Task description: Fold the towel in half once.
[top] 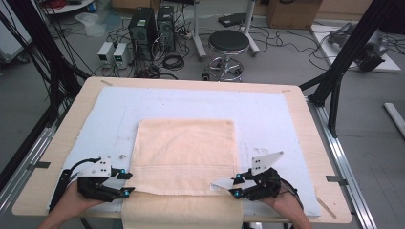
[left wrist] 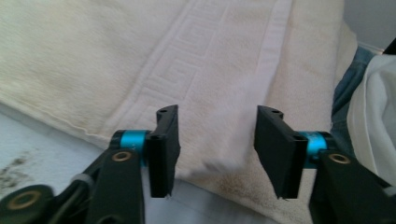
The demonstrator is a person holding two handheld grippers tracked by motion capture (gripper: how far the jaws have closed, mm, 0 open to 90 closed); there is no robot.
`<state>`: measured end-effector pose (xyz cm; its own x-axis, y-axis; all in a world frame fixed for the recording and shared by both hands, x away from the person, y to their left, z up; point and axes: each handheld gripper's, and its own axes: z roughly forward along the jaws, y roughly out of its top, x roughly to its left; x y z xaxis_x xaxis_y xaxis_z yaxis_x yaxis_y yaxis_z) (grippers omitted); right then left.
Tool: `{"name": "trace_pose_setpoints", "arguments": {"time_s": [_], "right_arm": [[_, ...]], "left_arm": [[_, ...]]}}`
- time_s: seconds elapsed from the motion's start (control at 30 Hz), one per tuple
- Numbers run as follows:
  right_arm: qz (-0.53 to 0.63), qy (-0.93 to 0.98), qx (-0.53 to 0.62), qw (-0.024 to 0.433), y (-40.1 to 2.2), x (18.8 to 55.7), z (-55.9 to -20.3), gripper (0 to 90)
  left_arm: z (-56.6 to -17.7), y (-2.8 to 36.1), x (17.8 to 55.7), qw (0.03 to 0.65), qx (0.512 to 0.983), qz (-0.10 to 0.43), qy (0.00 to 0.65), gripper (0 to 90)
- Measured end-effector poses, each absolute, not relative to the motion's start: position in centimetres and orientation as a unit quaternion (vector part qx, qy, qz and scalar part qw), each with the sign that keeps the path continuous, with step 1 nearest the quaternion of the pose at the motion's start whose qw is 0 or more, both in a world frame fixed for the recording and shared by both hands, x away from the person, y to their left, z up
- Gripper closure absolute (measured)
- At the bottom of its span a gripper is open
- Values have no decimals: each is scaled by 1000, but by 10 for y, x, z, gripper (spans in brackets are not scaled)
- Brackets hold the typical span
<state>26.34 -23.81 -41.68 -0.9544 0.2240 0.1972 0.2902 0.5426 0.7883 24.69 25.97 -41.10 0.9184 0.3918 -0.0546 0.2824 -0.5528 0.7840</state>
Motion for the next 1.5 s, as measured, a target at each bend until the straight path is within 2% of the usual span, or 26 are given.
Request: {"name": "trace_pose_setpoints", "arguments": {"time_s": [0.1,0.2,0.37,0.6,0.7,0.9,1.03,1.17,1.23,1.27,1.33,1.5], "right_arm": [[-464,-870,-165,10,-240,277,-407,525],[-461,-868,-182,-21,-237,294,-401,506],[-441,-864,-229,-79,-235,337,-398,482],[-427,-858,-265,-111,-233,389,-411,471],[-401,-865,-274,-126,-227,410,-415,459],[-367,-877,-294,-100,-221,428,-433,413],[-362,-875,-307,-89,-222,427,-438,410],[-360,-873,-316,-94,-221,427,-438,471],[-362,-874,-311,-89,-221,427,-438,598],[-365,-876,-305,-81,-221,428,-437,688],[-369,-879,-296,-65,-219,428,-437,800],[-373,-877,-299,-55,-220,432,-436,836]], "left_arm": [[-405,258,259,438,873,75,203,431],[-402,252,276,436,869,88,215,432],[-407,244,320,439,848,111,276,438],[-422,244,374,421,823,163,344,474],[-425,238,390,403,827,162,358,465],[-435,229,398,374,846,120,362,430],[-434,227,397,367,851,126,354,457],[-436,226,397,367,850,137,352,552],[-435,226,398,369,850,138,350,640],[-436,224,397,373,850,136,346,728],[-436,222,397,373,850,140,344,797],[-436,224,401,380,845,140,350,841]]}}
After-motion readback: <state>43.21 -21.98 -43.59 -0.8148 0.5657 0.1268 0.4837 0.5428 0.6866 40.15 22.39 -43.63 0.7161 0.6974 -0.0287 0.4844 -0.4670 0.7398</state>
